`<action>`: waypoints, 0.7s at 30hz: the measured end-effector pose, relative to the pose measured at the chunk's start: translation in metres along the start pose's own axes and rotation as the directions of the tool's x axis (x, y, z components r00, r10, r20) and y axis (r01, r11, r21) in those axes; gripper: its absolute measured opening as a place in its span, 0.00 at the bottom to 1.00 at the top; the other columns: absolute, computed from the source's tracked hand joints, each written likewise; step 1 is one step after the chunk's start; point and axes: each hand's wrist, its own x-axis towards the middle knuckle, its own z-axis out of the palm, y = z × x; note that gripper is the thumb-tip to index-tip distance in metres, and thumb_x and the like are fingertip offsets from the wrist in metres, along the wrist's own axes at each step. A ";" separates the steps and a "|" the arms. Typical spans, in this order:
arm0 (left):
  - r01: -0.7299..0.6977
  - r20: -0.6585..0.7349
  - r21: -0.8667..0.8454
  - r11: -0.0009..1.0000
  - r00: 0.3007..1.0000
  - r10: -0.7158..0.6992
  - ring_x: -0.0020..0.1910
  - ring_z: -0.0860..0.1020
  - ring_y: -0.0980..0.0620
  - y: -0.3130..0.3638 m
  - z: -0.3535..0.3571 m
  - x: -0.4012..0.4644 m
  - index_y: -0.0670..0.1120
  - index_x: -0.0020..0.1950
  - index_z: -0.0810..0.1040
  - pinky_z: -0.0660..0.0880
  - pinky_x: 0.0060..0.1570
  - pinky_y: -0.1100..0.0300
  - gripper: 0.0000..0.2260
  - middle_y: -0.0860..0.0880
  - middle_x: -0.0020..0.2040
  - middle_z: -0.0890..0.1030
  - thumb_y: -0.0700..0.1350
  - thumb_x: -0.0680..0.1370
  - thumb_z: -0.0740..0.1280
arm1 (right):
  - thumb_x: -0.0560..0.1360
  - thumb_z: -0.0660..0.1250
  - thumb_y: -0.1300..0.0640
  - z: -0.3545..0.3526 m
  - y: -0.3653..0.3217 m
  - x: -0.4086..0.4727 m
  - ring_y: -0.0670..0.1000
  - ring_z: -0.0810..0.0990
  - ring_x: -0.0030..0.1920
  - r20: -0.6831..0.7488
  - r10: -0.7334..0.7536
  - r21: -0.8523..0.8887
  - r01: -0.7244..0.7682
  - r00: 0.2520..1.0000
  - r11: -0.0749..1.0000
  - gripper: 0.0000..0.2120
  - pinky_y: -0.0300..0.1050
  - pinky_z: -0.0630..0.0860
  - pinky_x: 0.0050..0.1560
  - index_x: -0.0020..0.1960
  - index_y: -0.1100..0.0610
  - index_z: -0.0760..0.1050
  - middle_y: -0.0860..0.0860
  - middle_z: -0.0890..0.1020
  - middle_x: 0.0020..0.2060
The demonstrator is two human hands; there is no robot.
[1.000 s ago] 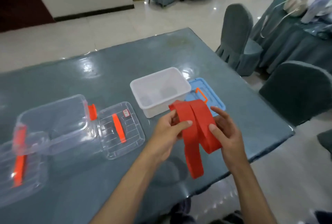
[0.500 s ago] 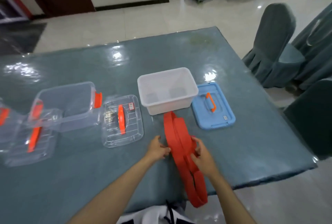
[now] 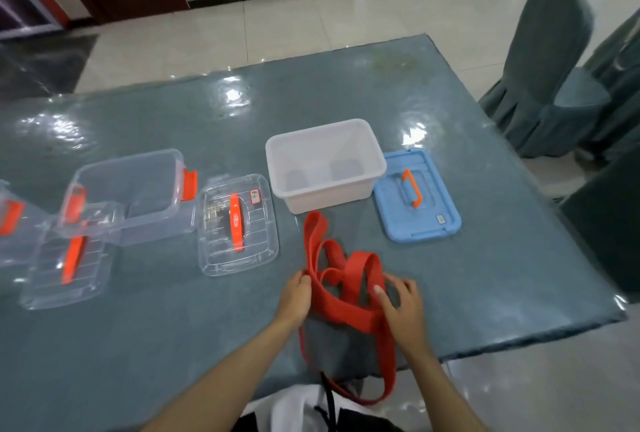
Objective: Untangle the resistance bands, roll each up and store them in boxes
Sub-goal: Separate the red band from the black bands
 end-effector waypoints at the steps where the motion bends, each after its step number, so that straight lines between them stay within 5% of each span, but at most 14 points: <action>1: 0.022 0.001 -0.010 1.000 1.000 -0.022 0.64 0.80 0.38 0.001 -0.001 0.000 0.38 0.63 0.81 0.73 0.69 0.46 0.15 0.37 0.62 0.83 0.41 0.86 0.57 | 0.78 0.76 0.59 0.000 0.001 -0.001 0.56 0.81 0.59 0.006 0.047 -0.006 -0.047 0.999 0.999 0.18 0.48 0.74 0.64 0.67 0.58 0.80 0.55 0.78 0.58; 5: 0.056 0.005 -0.074 0.996 0.998 -0.055 0.61 0.81 0.46 0.000 -0.005 0.001 0.46 0.65 0.79 0.74 0.68 0.48 0.19 0.47 0.60 0.84 0.59 0.83 0.66 | 0.74 0.74 0.68 0.005 -0.004 0.005 0.62 0.85 0.53 0.065 0.184 -0.082 -0.179 0.981 0.980 0.16 0.56 0.80 0.59 0.61 0.62 0.82 0.60 0.85 0.53; 8: -0.006 0.078 -0.020 1.000 0.997 0.007 0.62 0.82 0.43 -0.004 -0.009 0.005 0.43 0.71 0.74 0.76 0.67 0.46 0.24 0.43 0.63 0.83 0.44 0.77 0.77 | 0.71 0.73 0.72 0.004 -0.014 0.014 0.63 0.85 0.51 0.059 0.220 -0.118 -0.212 0.974 0.970 0.14 0.57 0.80 0.57 0.55 0.64 0.84 0.61 0.86 0.47; 10: -0.108 0.071 0.104 0.989 0.992 0.101 0.62 0.82 0.42 -0.008 -0.012 0.007 0.42 0.74 0.72 0.78 0.64 0.48 0.29 0.42 0.64 0.83 0.32 0.75 0.74 | 0.69 0.73 0.74 0.002 -0.024 0.017 0.63 0.85 0.46 0.046 0.186 -0.101 -0.181 0.981 0.978 0.15 0.57 0.80 0.55 0.54 0.64 0.84 0.61 0.85 0.44; 15: -0.244 -0.051 0.090 0.966 0.967 0.249 0.63 0.81 0.49 -0.010 -0.022 -0.001 0.48 0.73 0.76 0.74 0.58 0.61 0.20 0.51 0.63 0.83 0.37 0.81 0.69 | 0.66 0.74 0.78 -0.010 -0.053 0.044 0.54 0.79 0.40 -0.228 -0.064 -0.085 0.046 0.972 0.995 0.16 0.35 0.69 0.45 0.48 0.61 0.85 0.54 0.78 0.42; 18: -0.244 -0.055 0.146 0.959 0.966 0.254 0.64 0.80 0.48 -0.019 -0.021 -0.002 0.44 0.76 0.73 0.72 0.60 0.62 0.25 0.47 0.65 0.82 0.32 0.79 0.68 | 0.69 0.71 0.77 -0.021 -0.073 0.063 0.58 0.81 0.43 -0.241 -0.104 -0.094 0.084 0.965 0.992 0.15 0.41 0.73 0.49 0.50 0.63 0.85 0.60 0.80 0.46; 21: -0.205 -0.006 0.168 0.964 0.978 0.209 0.61 0.81 0.44 -0.021 -0.021 0.000 0.45 0.74 0.74 0.75 0.58 0.58 0.26 0.44 0.62 0.83 0.32 0.76 0.70 | 0.74 0.70 0.75 -0.016 -0.070 0.065 0.63 0.84 0.52 -0.002 -0.022 -0.127 0.022 1.000 0.992 0.11 0.52 0.78 0.60 0.54 0.67 0.84 0.65 0.82 0.52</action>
